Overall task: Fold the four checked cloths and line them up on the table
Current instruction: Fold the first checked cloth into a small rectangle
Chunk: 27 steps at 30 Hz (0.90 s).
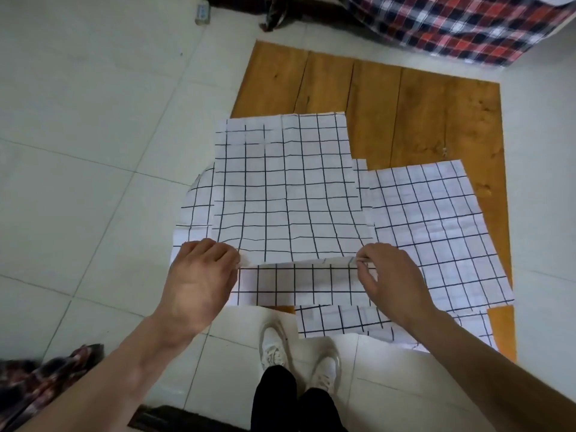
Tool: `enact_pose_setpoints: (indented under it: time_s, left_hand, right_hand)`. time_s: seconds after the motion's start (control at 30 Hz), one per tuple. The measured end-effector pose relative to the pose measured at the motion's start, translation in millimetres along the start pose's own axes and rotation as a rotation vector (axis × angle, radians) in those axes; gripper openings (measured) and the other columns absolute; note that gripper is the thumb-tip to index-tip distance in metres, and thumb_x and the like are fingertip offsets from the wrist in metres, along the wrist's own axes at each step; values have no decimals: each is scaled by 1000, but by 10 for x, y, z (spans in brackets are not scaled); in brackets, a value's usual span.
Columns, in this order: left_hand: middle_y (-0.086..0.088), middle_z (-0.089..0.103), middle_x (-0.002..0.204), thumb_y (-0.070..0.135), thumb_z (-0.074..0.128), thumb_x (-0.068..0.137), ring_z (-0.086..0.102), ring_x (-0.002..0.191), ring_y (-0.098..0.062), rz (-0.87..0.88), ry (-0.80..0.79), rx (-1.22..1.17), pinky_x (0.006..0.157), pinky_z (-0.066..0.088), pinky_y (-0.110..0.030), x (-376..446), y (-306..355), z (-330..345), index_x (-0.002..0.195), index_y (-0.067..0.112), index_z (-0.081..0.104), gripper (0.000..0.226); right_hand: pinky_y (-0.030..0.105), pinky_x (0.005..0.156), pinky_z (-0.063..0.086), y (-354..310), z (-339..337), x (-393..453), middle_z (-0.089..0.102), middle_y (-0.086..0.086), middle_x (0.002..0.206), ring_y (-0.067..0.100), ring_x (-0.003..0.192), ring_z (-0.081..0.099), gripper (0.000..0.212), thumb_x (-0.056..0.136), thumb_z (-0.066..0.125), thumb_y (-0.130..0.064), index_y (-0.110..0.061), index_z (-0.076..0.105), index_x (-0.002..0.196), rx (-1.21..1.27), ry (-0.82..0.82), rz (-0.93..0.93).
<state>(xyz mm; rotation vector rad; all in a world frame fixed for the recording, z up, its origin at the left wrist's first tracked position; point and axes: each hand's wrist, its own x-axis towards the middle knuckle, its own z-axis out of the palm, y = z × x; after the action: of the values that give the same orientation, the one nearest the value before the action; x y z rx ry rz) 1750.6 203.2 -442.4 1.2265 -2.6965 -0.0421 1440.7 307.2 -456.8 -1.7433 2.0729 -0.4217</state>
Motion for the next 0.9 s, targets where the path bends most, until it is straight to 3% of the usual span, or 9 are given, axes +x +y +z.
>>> enact_pose_setpoints:
  time_s: [0.27, 0.43, 0.6, 0.8, 0.9]
  left_hand:
    - [8, 63, 73, 21, 46, 86, 60, 68, -24, -93, -19, -80, 66, 48, -39, -244, 345, -547, 78, 22, 62, 18]
    - [6, 64, 67, 33, 46, 90, 61, 63, -27, -165, 21, -79, 63, 49, -35, -161, 297, -722, 75, 19, 65, 28]
    - [5, 62, 65, 32, 46, 90, 59, 61, -28, -197, 41, -104, 60, 48, -34, 109, 79, -711, 75, 17, 65, 28]
    - [3, 64, 69, 9, 68, 86, 57, 58, -28, -246, 16, -148, 54, 46, -33, 488, -233, -510, 77, 16, 66, 11]
    - [4, 66, 70, 10, 75, 83, 61, 62, -27, -312, -50, -209, 55, 50, -34, 690, -417, -327, 80, 17, 67, 11]
  right_hand:
    - [35, 69, 50, -62, -734, -367, 59, -16, 80, 9, 77, 56, 12, 91, 59, -18, -30, 56, 87, 56, -95, -41]
    - [35, 71, 53, -63, -998, -262, 63, -16, 81, 5, 80, 61, 10, 92, 61, -19, -28, 59, 88, 84, -57, -40]
    - [21, 68, 46, -68, -1007, 127, 62, -19, 81, -4, 82, 59, 14, 94, 63, -26, -34, 55, 85, 108, -23, -14]
    - [38, 72, 55, -53, -893, 618, 61, -17, 79, 5, 79, 60, 8, 93, 64, -23, -29, 60, 88, 95, 16, 28]
    - [40, 73, 55, -55, -790, 905, 62, -15, 80, 7, 80, 60, 10, 93, 63, -22, -29, 60, 87, 100, 14, 61]
